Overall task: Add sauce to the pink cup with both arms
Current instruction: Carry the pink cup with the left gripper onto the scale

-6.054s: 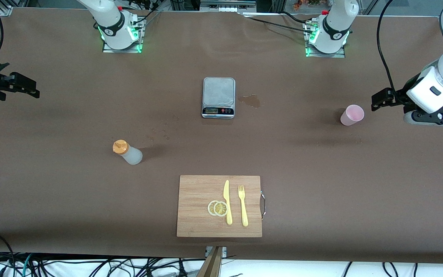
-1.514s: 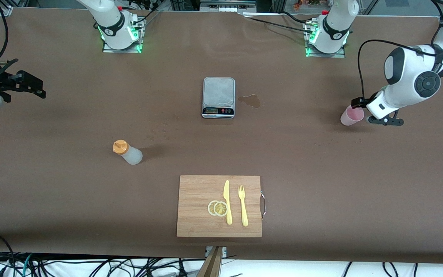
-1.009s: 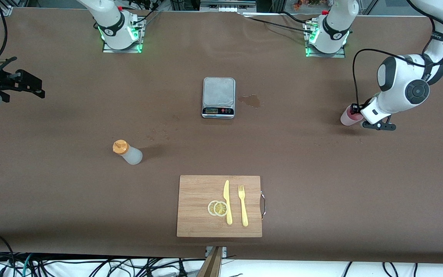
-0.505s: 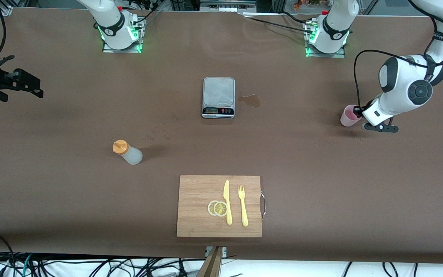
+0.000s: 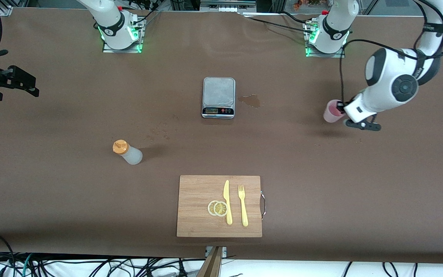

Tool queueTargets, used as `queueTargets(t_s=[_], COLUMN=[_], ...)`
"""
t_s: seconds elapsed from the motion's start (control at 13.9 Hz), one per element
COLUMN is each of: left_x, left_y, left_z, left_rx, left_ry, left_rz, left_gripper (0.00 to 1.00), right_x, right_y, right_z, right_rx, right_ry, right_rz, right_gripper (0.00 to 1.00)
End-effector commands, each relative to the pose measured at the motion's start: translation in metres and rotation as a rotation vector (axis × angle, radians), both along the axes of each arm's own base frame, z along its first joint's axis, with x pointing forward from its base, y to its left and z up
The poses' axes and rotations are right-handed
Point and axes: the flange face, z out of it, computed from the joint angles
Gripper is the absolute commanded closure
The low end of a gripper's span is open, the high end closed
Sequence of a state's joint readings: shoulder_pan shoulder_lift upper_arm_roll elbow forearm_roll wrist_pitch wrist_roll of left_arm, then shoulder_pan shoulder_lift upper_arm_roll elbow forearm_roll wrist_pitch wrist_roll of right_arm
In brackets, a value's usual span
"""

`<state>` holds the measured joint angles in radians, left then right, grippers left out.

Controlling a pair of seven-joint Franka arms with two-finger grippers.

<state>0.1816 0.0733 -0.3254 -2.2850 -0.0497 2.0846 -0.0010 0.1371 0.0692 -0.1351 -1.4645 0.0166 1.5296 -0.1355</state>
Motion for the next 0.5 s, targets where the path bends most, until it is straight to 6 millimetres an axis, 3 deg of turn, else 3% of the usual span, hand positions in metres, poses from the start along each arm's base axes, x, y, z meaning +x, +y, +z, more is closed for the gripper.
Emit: queueTargets(t_s=[0.0, 0.14, 0.22, 0.29, 0.43], left_x=[-0.007, -0.021, -0.030, -0.034, -0.049], left_y=[-0.077, -0.153, -0.193, -0.226, -0.298], left_z=[0.018, 0.028, 0.034, 0.042, 0.044], left_rx=[-0.010, -0.005, -0.006, -0.018, -0.025], left_ry=[0.016, 0.019, 0.018, 0.022, 0.058], left_rz=[0.062, 0.145, 0.161, 0.198, 0.271], left_gripper=[1.00, 1.00, 1.00, 1.00, 1.00], right_x=[0.001, 0.003, 0.006, 0.017, 0.022], right_y=[-0.003, -0.004, -0.002, 0.000, -0.002], right_z=[0.001, -0.004, -0.014, -0.040, -0.051], right_rx=[0.025, 0.023, 0.016, 0.002, 0.004], right_ry=[0.009, 0.020, 0.038, 0.084, 0.105], right_rz=[-0.001, 0.000, 0.002, 0.001, -0.002], right_gripper=[0.00, 0.00, 0.00, 0.00, 0.00])
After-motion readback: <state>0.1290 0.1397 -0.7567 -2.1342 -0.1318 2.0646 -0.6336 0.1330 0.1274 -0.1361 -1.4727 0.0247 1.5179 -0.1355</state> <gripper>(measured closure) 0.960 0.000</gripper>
